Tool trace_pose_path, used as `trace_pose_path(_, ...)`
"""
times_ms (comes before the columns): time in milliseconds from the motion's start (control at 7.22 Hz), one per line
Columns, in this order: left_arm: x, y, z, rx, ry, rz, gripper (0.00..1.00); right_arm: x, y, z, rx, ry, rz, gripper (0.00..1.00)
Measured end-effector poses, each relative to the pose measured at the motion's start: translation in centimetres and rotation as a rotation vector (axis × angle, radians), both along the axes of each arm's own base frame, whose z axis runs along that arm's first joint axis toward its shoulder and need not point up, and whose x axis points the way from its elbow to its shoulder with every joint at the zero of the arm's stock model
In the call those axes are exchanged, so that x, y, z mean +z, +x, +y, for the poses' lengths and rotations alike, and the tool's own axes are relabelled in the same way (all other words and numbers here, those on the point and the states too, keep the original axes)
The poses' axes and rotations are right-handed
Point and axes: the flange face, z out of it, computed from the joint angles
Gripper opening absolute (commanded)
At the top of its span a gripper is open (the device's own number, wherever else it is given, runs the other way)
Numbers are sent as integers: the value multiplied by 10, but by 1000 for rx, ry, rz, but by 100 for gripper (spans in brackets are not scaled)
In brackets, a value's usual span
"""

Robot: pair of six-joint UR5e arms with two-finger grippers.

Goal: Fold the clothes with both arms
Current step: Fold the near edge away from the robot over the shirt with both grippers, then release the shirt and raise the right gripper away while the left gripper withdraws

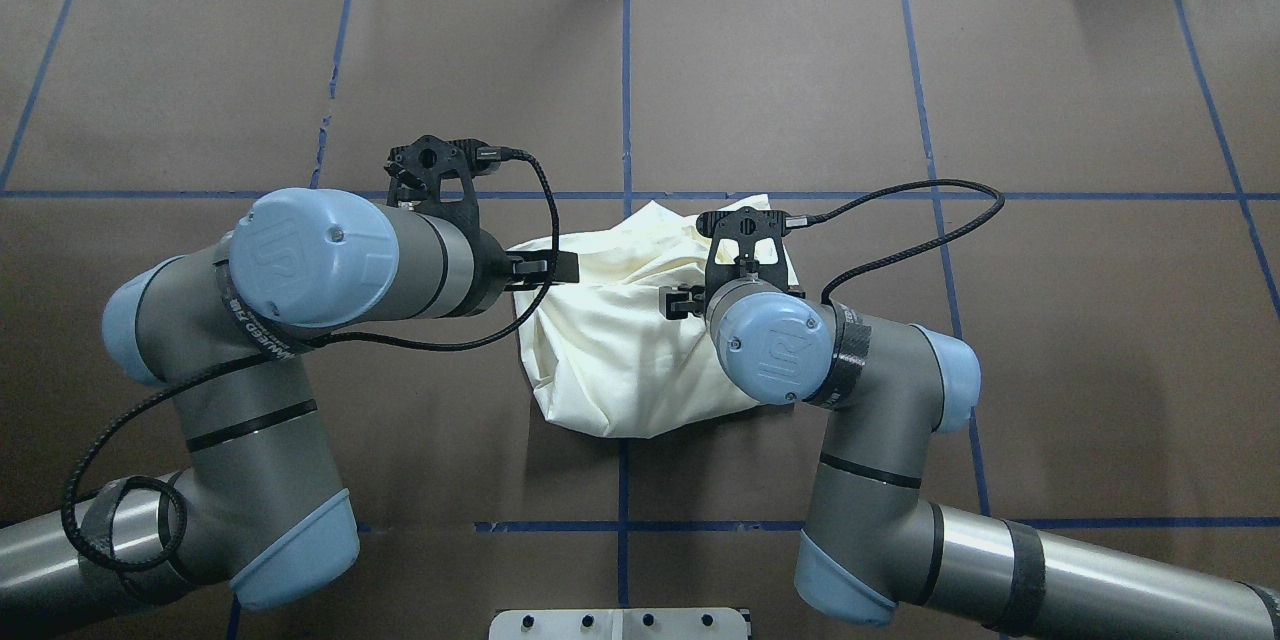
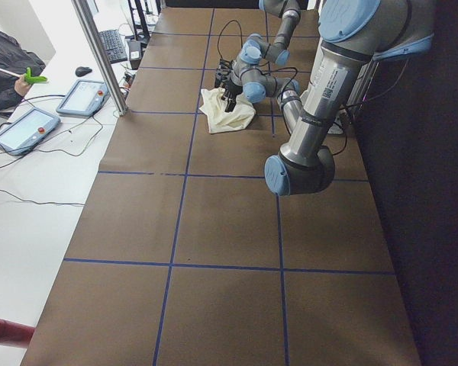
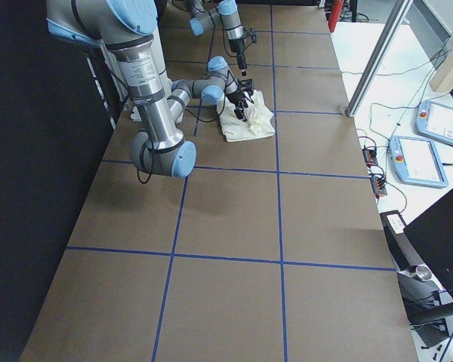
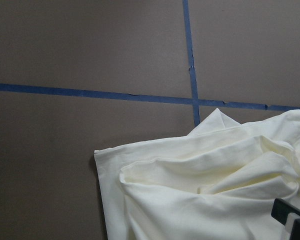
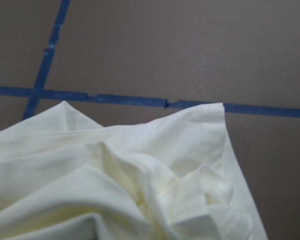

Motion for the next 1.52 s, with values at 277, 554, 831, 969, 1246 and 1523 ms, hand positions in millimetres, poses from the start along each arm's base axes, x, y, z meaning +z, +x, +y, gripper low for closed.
trace_pose_path(277, 0, 0, 0, -2, -2, 0, 100, 30, 36, -68, -26, 31, 124, 100)
trace_pose_path(554, 2, 0, 0, -3, -5, 0, 100, 46, 93, -134, -87, 11, 167, 100)
trace_pose_path(831, 4, 4, 1, 1, -2, 6, 100, 21, 125, -165, -153, -29, 71, 100)
trace_pose_path(969, 9, 11, 2, 8, 20, 45, 100, 9, 139, -173, -183, -52, 14, 100)
trace_pose_path(1246, 38, 23, 13, 56, 150, 181, 100, -2, 155, -180, -211, -64, -53, 100)
trace_pose_path(1523, 57, 30, 35, 110, 260, 260, 100, -2, 159, -181, -213, -64, -65, 100)
